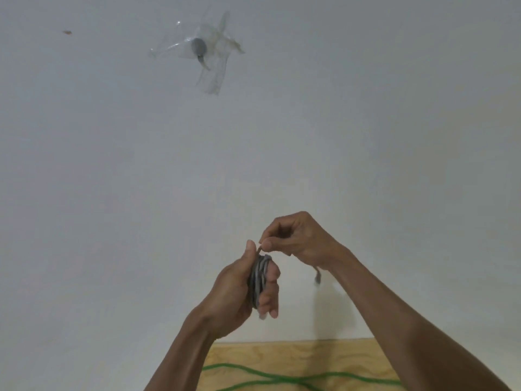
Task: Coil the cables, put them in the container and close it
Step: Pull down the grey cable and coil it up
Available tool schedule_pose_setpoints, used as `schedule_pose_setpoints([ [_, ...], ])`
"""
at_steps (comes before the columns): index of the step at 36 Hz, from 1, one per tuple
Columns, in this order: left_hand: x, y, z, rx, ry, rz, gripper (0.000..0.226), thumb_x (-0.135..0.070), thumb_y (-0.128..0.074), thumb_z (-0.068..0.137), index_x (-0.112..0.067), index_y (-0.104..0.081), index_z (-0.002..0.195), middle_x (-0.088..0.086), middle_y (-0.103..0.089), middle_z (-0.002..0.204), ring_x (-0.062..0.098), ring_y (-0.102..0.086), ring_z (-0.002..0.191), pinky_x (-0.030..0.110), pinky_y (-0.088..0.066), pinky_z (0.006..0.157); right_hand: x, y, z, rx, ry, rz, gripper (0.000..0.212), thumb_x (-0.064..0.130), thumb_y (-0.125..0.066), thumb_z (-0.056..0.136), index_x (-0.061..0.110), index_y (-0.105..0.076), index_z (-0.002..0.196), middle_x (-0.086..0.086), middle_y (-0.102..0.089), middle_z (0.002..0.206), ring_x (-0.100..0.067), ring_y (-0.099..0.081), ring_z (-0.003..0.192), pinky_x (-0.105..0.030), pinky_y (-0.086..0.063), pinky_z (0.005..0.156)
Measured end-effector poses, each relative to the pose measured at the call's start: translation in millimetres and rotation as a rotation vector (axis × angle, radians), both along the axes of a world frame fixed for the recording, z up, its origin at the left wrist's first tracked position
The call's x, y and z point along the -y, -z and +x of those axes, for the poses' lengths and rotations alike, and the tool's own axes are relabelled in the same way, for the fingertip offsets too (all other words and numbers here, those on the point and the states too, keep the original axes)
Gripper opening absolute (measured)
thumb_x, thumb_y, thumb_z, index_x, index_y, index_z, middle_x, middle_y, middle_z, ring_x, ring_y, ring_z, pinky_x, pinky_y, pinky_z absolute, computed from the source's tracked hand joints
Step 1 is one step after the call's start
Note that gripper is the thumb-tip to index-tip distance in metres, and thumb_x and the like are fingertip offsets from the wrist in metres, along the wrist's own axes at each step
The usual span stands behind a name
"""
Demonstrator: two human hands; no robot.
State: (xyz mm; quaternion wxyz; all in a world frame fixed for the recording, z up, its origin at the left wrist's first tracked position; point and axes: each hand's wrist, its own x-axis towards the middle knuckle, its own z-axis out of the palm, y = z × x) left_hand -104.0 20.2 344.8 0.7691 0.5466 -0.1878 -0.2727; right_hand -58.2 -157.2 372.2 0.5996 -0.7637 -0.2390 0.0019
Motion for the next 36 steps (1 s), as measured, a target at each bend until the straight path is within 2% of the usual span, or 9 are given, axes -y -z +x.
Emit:
schedule_pose_setpoints([
  [5, 3, -21, 3, 0.016, -0.102, -0.198, 0.061, -0.055, -0.028, 0.097, -0.005, -0.057, 0.076, 0.008, -0.042, 0.052, 0.021, -0.043, 0.045, 0.035, -0.049, 0.056, -16, 47, -15, -0.236, 0.062, 0.202, 0.025, 0.043, -0.074, 0.075, 0.017, -0.074, 0.076, -0.015, -0.058, 0.07, -0.028, -0.045, 0.063, -0.032, -0.029, 0.054],
  [8, 1, -26, 15, 0.056, -0.237, -0.171, 0.057, -0.056, -0.033, 0.095, -0.005, -0.057, 0.084, 0.009, -0.045, 0.056, 0.022, -0.046, 0.049, 0.037, -0.051, 0.059, -33, 68, -38, -0.189, 0.108, 0.09, 0.032, 0.032, -0.063, 0.094, 0.026, -0.065, 0.062, -0.002, -0.051, 0.057, -0.018, -0.043, 0.052, -0.026, -0.033, 0.047],
  [10, -2, -22, 22, 0.078, -0.331, -0.127, 0.057, -0.057, -0.035, 0.093, -0.004, -0.055, 0.088, 0.007, -0.046, 0.057, 0.022, -0.048, 0.051, 0.036, -0.053, 0.061, -44, 74, -50, -0.158, 0.11, 0.068, 0.028, 0.03, -0.055, 0.101, 0.028, -0.069, 0.076, 0.004, -0.044, 0.054, -0.011, -0.036, 0.046, -0.022, -0.033, 0.045],
  [13, -5, -12, 27, 0.216, -0.422, 0.026, 0.057, -0.055, -0.032, 0.097, -0.004, -0.055, 0.091, 0.006, -0.05, 0.06, 0.023, -0.051, 0.058, 0.034, -0.055, 0.066, -50, 77, -58, -0.062, 0.16, -0.087, 0.023, 0.026, -0.05, 0.103, 0.027, -0.07, 0.113, 0.009, -0.042, 0.055, -0.013, -0.036, 0.05, -0.025, -0.033, 0.048],
  [23, -5, 3, 29, 0.569, -0.468, 0.536, 0.062, -0.051, -0.034, 0.099, -0.001, -0.064, 0.079, 0.007, -0.065, 0.064, 0.012, -0.06, 0.06, 0.021, -0.049, 0.061, -33, 22, -66, 0.195, 0.141, -0.692, 0.026, 0.022, -0.047, 0.097, 0.02, -0.052, 0.071, 0.002, -0.054, 0.065, -0.022, -0.056, 0.06, -0.04, -0.05, 0.061],
  [26, -7, 5, 33, 0.636, -0.506, 0.591, 0.061, -0.05, -0.034, 0.103, -0.011, -0.065, 0.066, 0.012, -0.066, 0.072, 0.014, -0.061, 0.067, 0.024, -0.049, 0.067, -39, 13, -70, 0.262, 0.156, -0.699, 0.026, 0.019, -0.046, 0.097, 0.022, -0.049, 0.072, 0.001, -0.056, 0.071, -0.023, -0.056, 0.065, -0.039, -0.051, 0.062],
  [30, -11, 2, 29, 0.6, -0.377, 0.549, 0.07, -0.05, -0.025, 0.106, -0.013, -0.048, 0.051, 0.009, -0.053, 0.054, 0.016, -0.048, 0.05, 0.026, -0.041, 0.056, -40, 3, -61, 0.265, 0.132, -0.624, 0.028, 0.015, -0.05, 0.096, 0.019, -0.052, 0.068, 0.012, -0.057, 0.066, -0.007, -0.056, 0.06, -0.018, -0.042, 0.057],
  [33, -18, -3, 21, 0.462, -0.291, 0.522, 0.074, -0.054, -0.02, 0.105, -0.011, -0.057, 0.058, 0.01, -0.061, 0.058, 0.019, -0.059, 0.057, 0.028, -0.047, 0.062, -28, 1, -43, 0.204, 0.114, -0.375, 0.011, 0.02, -0.069, 0.089, 0.016, -0.067, 0.08, 0.007, -0.073, 0.068, -0.008, -0.064, 0.058, -0.026, -0.052, 0.061],
  [36, -22, -4, 14, 0.319, -0.223, 0.463, 0.074, -0.058, -0.02, 0.104, -0.011, -0.054, 0.058, 0.011, -0.054, 0.053, 0.026, -0.059, 0.056, 0.041, -0.042, 0.066, -20, 5, -32, 0.143, 0.148, -0.218, 0.024, 0.029, -0.088, 0.073, 0.019, -0.068, 0.079, 0.007, -0.068, 0.07, -0.012, -0.053, 0.053, -0.028, -0.047, 0.055],
])
